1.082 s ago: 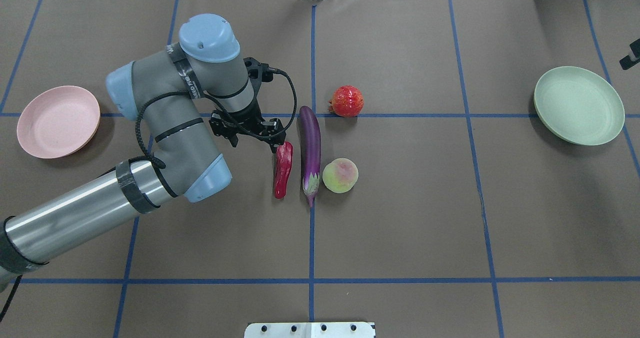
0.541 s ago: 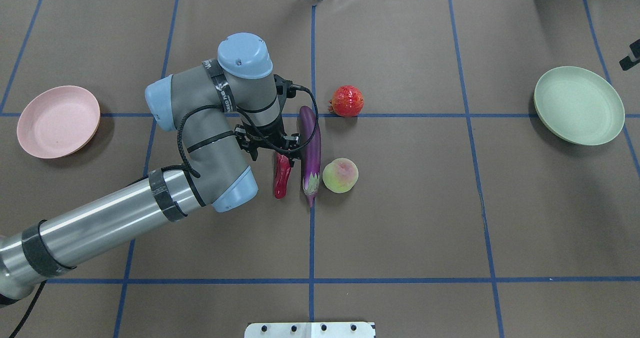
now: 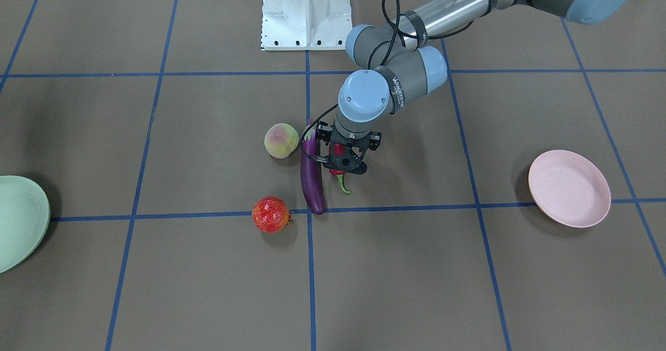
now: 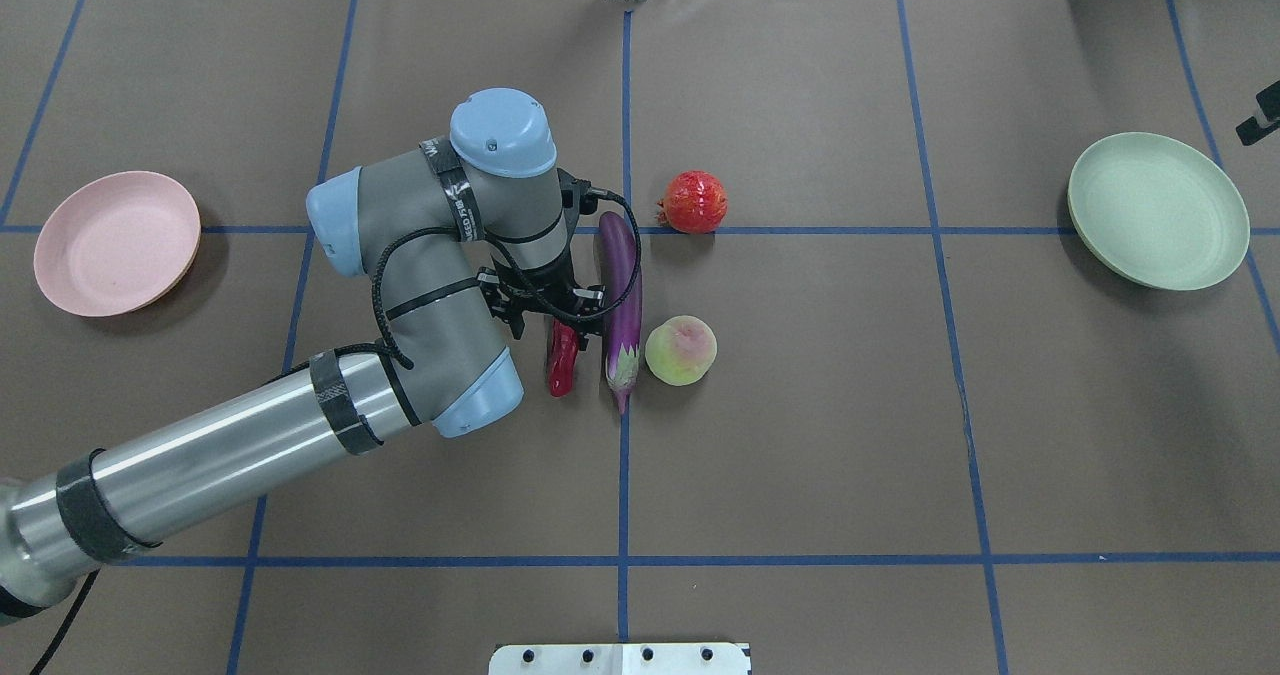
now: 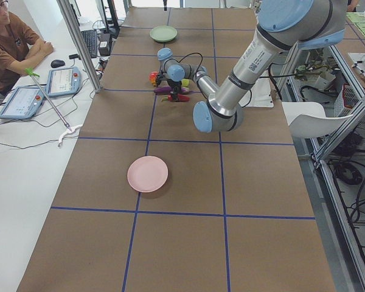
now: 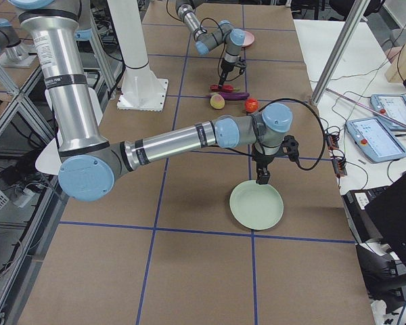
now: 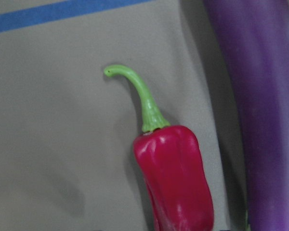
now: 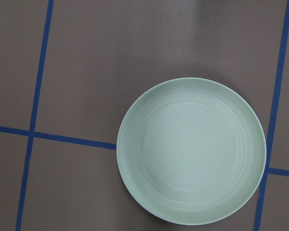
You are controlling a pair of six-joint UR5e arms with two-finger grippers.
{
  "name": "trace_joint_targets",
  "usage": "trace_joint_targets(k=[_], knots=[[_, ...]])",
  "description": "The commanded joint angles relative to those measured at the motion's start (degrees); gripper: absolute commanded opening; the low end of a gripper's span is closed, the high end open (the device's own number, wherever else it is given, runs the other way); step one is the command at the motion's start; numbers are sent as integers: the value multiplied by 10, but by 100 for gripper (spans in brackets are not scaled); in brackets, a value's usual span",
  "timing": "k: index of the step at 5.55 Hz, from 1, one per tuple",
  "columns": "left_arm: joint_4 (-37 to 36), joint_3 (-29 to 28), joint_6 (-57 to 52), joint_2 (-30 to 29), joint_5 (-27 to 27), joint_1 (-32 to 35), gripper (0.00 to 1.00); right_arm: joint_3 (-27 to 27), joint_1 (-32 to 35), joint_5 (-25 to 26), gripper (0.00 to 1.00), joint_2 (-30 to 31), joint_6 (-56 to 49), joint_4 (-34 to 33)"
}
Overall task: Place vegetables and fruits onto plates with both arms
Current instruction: 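Close the left gripper on the red chili pepper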
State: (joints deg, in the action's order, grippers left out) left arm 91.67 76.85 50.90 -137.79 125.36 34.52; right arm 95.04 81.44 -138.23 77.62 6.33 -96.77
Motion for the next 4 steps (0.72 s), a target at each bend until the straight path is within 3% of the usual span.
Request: trace_joint_targets(k=[1,2,3,4], knots=[[1,0,23,-2,1,-1,51,0,-1,1,100,3,1,0],[2,-1,24,-1,2,0,13,1,-1,1,100,2,1,0],[1,6,26,-2,8,6,0,0,-1,-4,100,2,2,0],[-3,40,25,3,56,52,0,-5,-1,-17,100,3,0,1]])
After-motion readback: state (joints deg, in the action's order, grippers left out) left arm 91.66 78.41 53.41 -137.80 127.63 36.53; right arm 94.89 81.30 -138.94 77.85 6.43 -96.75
